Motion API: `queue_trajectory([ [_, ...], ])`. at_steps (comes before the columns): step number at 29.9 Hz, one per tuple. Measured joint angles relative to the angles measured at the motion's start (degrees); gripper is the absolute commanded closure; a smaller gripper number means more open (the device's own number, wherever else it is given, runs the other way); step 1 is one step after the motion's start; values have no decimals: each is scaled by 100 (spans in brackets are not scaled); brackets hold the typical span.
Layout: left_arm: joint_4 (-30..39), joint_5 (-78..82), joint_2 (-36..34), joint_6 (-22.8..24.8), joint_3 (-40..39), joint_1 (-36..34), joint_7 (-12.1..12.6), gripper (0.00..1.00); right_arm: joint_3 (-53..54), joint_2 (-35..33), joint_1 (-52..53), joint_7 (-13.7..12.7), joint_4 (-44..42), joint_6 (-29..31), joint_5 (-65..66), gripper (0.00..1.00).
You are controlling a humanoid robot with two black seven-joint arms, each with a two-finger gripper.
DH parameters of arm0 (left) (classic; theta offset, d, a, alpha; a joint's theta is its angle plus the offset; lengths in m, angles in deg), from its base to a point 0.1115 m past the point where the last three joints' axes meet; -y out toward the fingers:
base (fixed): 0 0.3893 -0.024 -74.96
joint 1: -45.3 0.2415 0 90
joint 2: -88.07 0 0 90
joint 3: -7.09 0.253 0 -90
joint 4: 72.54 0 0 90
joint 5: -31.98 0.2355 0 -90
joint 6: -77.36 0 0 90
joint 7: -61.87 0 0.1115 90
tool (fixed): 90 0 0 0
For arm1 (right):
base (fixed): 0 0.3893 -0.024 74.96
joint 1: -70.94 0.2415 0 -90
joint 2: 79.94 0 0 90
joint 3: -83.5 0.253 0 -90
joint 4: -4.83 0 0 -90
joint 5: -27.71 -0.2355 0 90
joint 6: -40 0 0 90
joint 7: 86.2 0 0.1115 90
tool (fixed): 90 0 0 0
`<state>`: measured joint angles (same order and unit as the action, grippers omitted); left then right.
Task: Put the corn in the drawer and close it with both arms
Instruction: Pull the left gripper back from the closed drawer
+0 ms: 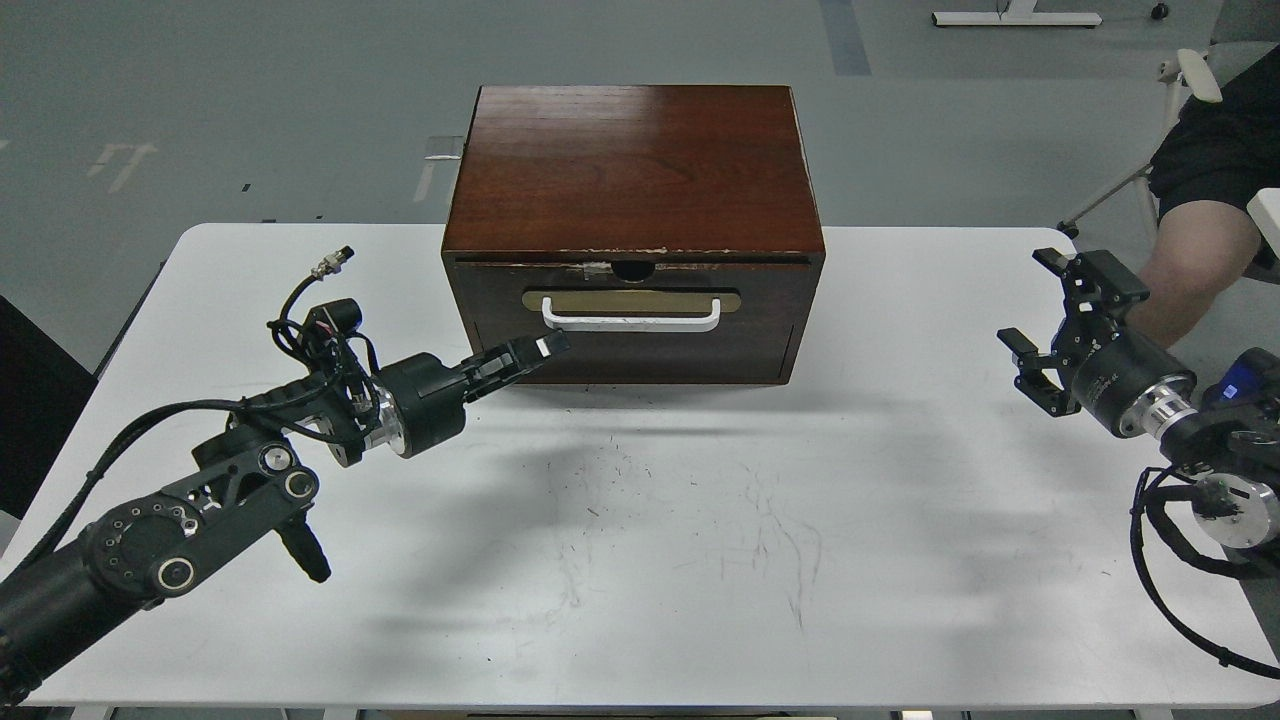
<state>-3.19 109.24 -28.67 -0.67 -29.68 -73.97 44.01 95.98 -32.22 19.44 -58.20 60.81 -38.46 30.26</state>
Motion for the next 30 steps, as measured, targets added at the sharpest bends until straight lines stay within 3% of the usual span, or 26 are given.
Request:
queue_trajectory([
  [11, -116, -45, -5, -48, -6, -30, 9, 100, 16, -46, -27, 0, 0, -3, 0, 0],
  [19, 434, -254, -481, 546, 103, 88, -79, 100, 51, -77, -36, 0, 0, -3, -1, 0],
  [20, 568, -327, -580, 644, 101, 111, -102, 93, 53, -78, -36, 0, 0, -4, -4, 0],
  [22, 809, -599, -742, 801, 67, 132, -193, 69, 60, -79, -36, 0, 0, -3, -7, 0],
  [24, 1011, -1077, -891, 902, 27, 137, -362, 0, 72, -79, -36, 0, 0, -5, -8, 0],
  [27, 1258, -2273, -1118, 952, -79, 141, -689, 0, 156, -72, -36, 0, 0, -11, -9, 0],
  [30, 1352, -3351, -1316, 962, -330, 142, -823, 0, 262, -42, -36, 0, 0, -12, -9, 0],
])
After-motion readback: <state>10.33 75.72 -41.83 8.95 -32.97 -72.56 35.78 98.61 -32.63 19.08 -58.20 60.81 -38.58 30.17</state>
